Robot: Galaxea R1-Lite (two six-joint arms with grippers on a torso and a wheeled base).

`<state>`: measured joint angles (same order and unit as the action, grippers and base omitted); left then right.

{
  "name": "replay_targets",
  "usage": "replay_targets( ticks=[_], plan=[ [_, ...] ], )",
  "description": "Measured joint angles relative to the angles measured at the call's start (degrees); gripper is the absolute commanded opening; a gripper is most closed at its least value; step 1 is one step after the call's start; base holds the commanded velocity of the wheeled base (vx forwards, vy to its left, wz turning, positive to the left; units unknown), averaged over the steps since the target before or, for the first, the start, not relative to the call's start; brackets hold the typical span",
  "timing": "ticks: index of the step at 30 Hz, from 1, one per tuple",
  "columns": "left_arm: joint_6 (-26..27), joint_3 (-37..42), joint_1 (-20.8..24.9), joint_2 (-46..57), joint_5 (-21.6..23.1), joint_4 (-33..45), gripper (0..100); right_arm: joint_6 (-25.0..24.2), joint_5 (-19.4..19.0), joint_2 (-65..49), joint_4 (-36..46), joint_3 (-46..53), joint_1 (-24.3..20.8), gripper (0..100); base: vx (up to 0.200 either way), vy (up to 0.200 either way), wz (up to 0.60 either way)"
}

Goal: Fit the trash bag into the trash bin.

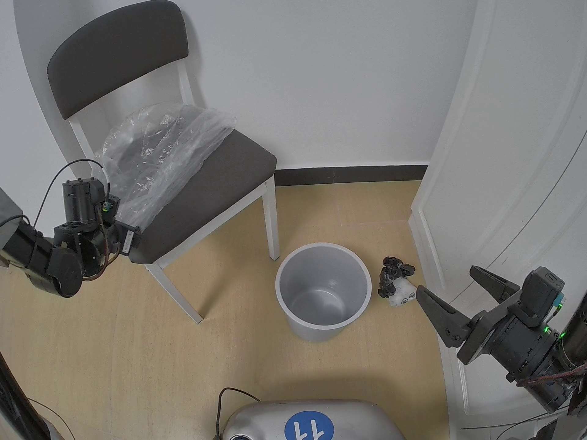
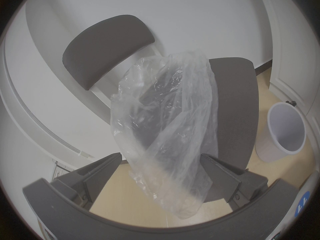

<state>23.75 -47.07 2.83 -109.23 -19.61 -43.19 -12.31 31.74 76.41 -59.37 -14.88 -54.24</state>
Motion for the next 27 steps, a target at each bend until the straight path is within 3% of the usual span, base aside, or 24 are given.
replay_targets(
  ticks=[13,17,22,27],
  plan=[
    [0.09,-5.08,-1.76,-0.48,-0.11,0.06,100,-0.13,0.0,0.27,-0.02,0.34,-0.41,100,0.0,0.0,0.0],
    [0.12,-6.66,-2.19,-0.17,-0.09,0.37,100,-1.1,0.2,0.93,-0.54,0.5,-2.55,100,0.0,0.0,0.0],
    [0.12,-5.77,-1.93,0.72,-0.04,0.3,100,-2.08,2.6,3.91,-6.84,0.74,-5.92,100,0.0,0.0,0.0],
    [-0.1,-3.51,-1.18,1.79,0.11,0.04,100,2.08,1.91,6.52,-8.95,-0.16,-5.07,100,0.0,0.0,0.0]
  ],
)
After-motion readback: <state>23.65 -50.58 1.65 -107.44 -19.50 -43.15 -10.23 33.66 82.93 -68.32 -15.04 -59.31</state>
